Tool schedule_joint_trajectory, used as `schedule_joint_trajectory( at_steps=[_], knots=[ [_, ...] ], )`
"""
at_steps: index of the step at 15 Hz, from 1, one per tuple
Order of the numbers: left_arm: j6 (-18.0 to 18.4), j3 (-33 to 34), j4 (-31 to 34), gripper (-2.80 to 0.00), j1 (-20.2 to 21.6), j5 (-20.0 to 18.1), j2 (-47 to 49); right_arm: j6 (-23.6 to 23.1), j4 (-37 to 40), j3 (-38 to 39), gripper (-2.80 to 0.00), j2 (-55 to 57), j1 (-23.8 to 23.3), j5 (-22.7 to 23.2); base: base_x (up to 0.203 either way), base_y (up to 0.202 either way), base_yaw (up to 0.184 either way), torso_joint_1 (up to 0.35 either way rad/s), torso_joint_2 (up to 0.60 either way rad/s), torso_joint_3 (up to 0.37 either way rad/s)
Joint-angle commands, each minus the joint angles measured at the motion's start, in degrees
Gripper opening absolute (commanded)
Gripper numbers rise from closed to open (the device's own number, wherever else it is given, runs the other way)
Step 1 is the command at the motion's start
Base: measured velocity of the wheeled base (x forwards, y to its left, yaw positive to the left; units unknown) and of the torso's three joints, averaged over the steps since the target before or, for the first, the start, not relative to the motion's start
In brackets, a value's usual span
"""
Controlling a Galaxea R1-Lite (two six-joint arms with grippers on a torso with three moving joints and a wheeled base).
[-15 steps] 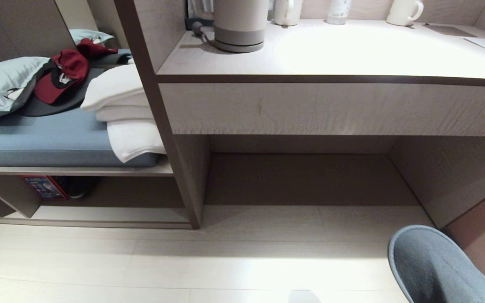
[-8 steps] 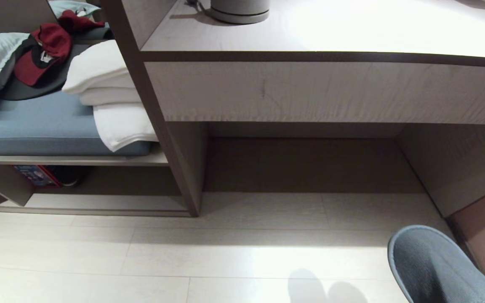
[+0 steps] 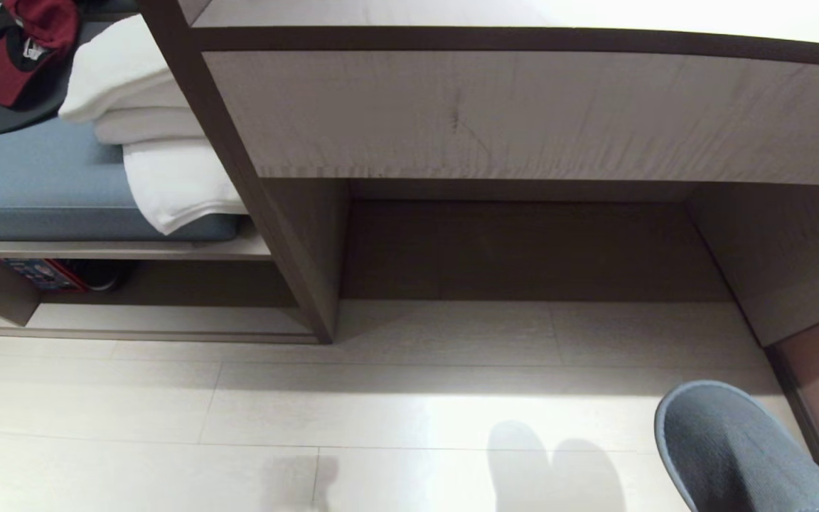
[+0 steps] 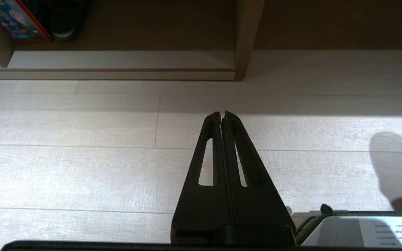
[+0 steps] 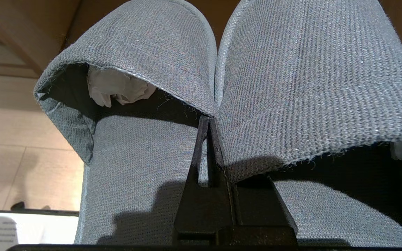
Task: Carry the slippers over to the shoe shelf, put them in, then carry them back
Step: Place the slippers on the floor
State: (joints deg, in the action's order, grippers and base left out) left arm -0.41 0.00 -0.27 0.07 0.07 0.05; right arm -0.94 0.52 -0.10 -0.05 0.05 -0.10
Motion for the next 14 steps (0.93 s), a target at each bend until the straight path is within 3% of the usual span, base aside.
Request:
schedule_joint_trajectory(
  at_steps=[1, 14],
  knots=[
    [-0.02, 0.00, -0.08, -2.80, 0.01, 0.01, 0.04, -0.03, 0.00, 0.01, -2.80, 0.05, 0.04, 0.01, 0.000, 0.000, 0.000, 0.007, 0.00, -0.196],
    [-0.02, 0.00, -0.08, -2.80, 0.01, 0.01, 0.04, -0.03, 0.00, 0.01, -2.80, 0.05, -0.05, 0.01, 0.000, 0.000, 0.000, 0.001, 0.00, -0.195]
  ],
)
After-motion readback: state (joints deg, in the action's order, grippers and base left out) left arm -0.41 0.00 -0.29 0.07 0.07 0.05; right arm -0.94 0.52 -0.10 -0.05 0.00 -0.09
